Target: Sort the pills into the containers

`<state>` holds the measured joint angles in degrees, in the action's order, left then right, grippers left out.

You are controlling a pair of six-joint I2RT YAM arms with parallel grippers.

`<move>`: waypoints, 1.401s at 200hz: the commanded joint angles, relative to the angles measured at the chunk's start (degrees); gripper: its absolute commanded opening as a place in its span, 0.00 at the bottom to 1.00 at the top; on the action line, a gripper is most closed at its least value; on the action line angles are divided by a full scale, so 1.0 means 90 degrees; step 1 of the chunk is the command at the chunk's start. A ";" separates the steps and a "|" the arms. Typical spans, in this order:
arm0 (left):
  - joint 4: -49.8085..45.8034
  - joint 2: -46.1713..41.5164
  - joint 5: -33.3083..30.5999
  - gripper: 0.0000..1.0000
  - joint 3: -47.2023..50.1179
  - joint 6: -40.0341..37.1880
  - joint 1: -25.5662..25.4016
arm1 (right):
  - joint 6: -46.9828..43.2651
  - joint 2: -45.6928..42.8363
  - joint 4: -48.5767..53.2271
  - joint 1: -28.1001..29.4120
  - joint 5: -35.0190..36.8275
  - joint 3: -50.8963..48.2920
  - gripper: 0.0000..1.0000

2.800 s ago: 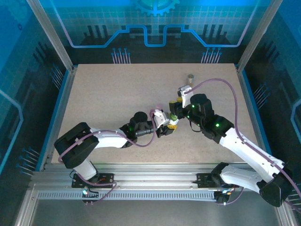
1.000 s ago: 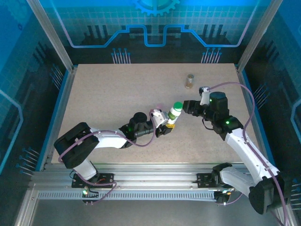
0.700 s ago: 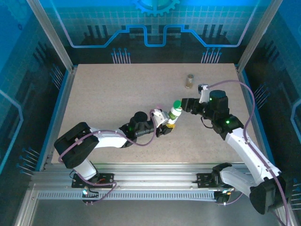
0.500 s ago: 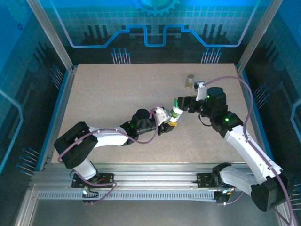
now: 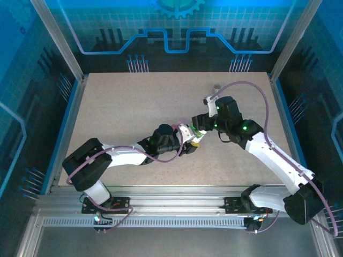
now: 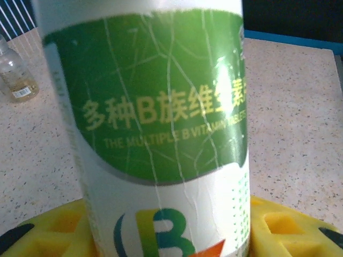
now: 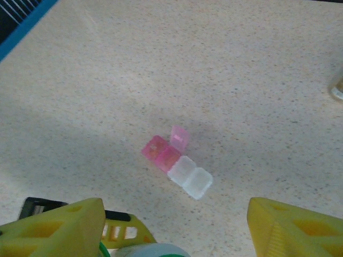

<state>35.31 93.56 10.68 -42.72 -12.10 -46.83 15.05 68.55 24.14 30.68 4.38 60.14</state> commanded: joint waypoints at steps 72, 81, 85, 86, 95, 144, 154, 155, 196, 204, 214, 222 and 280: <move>0.0770 -0.0133 -0.0123 0.00 0.0197 -0.0116 -0.0056 | -0.0175 -0.0222 0.0067 -0.0179 -0.0275 0.0068 0.73; 0.0760 -0.0177 -0.0132 0.00 0.0245 -0.0127 -0.0057 | -0.0100 -0.0239 -0.0012 -0.0317 -0.0482 0.0067 0.73; 0.0741 -0.0202 -0.0137 0.00 0.0259 -0.0138 -0.0056 | -0.0061 -0.0252 -0.0055 -0.0380 -0.0578 0.0062 0.73; 0.0733 -0.0206 -0.0144 0.00 0.0261 -0.0139 -0.0053 | -0.0051 -0.0258 -0.0065 -0.0395 -0.0601 0.0054 0.73; 0.0706 -0.0264 -0.0142 0.00 0.0300 -0.0169 -0.0052 | 0.0064 -0.0289 -0.0177 -0.0526 -0.0811 0.0032 0.73; 0.0493 -0.0600 -0.0394 0.00 0.0570 -0.0184 -0.0052 | 0.0322 -0.0405 -0.0397 -0.1152 -0.1361 0.0029 0.73; 0.0449 -0.0685 -0.0447 0.00 0.0638 -0.0165 -0.0052 | 0.0321 -0.0424 -0.0406 -0.1257 -0.1361 -0.0003 0.73; 0.0445 -0.0697 -0.0451 0.00 0.0646 -0.0167 -0.0051 | 0.0320 -0.0427 -0.0411 -0.1268 -0.1359 -0.0008 0.73; -0.0229 -0.1075 -0.0766 0.00 0.0757 -0.0110 -0.0046 | 0.0229 -0.0549 -0.0578 -0.1497 -0.1283 -0.0333 0.71; -0.0415 -0.1155 -0.0878 0.00 0.0753 -0.0086 -0.0041 | 0.0219 -0.0603 -0.0651 -0.1513 -0.1238 -0.0432 0.71; -0.0615 -0.1241 -0.1000 0.00 0.0752 -0.0072 -0.0041 | 0.0204 -0.0672 -0.0740 -0.1545 -0.1131 -0.0580 0.71; -0.0754 -0.1283 -0.1080 0.00 0.0752 -0.0060 -0.0032 | 0.0181 -0.0751 -0.0808 -0.1562 -0.1053 -0.0700 0.71; -0.2078 -0.1476 -0.1081 0.00 0.0504 0.0295 0.0325 | 0.0327 -0.1954 -0.2083 -0.1532 -0.1384 -0.2292 0.69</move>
<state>22.87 82.65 1.17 -36.47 -11.73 -45.65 17.10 56.05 14.06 17.06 -5.76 45.50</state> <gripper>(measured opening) 0.487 0.693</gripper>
